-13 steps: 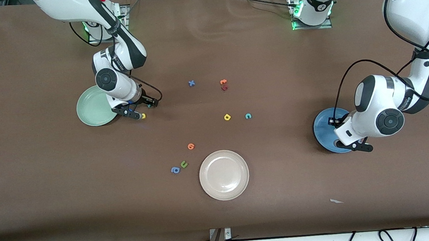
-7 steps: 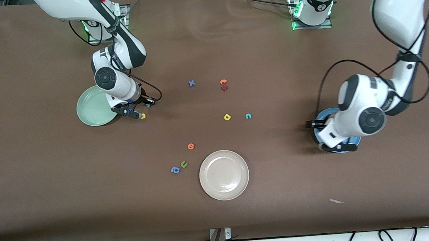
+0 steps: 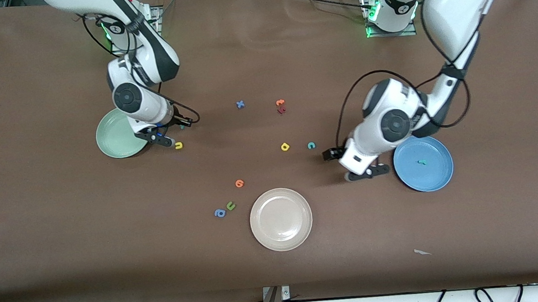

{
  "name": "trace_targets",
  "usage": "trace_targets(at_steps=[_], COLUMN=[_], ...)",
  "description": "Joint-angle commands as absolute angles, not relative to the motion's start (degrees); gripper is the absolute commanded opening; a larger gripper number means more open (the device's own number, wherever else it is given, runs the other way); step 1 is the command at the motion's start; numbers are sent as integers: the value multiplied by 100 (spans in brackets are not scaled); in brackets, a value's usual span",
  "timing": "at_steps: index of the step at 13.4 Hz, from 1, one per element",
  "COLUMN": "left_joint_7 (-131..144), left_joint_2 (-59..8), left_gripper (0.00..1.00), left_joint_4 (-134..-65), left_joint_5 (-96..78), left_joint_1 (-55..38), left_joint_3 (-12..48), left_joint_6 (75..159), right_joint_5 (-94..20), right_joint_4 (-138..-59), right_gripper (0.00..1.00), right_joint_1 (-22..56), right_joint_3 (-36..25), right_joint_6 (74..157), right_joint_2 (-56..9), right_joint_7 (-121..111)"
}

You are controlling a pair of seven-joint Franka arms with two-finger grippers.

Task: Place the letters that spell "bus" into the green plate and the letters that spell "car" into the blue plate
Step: 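Release the blue b over the green plate with the right gripper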

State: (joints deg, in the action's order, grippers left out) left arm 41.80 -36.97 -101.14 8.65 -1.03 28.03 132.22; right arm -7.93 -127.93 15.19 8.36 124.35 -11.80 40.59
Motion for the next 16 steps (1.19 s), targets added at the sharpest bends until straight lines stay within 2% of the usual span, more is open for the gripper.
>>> trace_targets(at_steps=[1, 3, 6, 9, 10, 13, 16], left_joint_7=[5348, 6061, 6520, 6635, 6671, 6671, 6767], left_joint_2=[-3480, -3507, -3603, -3691, -3735, -3814, -3937], left_gripper=[100, 100, 99, 92, 84, 76, 73], left_joint_4=[-10800, -10942, -10995, -10978, -10951, -10890, -10819], left_joint_5=[1640, 2178, 2364, 2496, 2505, 2505, 2636], left_joint_1=[-342, -587, -746, -835, -844, -844, -967], left_joint_3=[2786, 2804, 2804, 2786, 2777, 2760, 2690], left_joint_6=[13998, 14054, 14291, 14300, 14300, 14326, 14344], right_joint_5=[-818, -739, -170, -52, -61, -97, -123], right_joint_4=[-11843, -11174, -10917, -11082, -11344, -12451, -12752], right_gripper=[9, 9, 9, 8, 8, 8, 9], right_joint_1=[1512, 1512, 1451, 1441, 1441, 1441, 1441], right_joint_3=[380, -208, -921, -1344, -1362, -1354, -1345], right_joint_6=[10466, 9671, 9746, 10457, 10859, 12423, 12841], right_joint_2=[-686, -703, -834, -1133, -1186, -1230, -1493], right_joint_7=[3729, 2931, 1560, 591, 519, 519, 510])
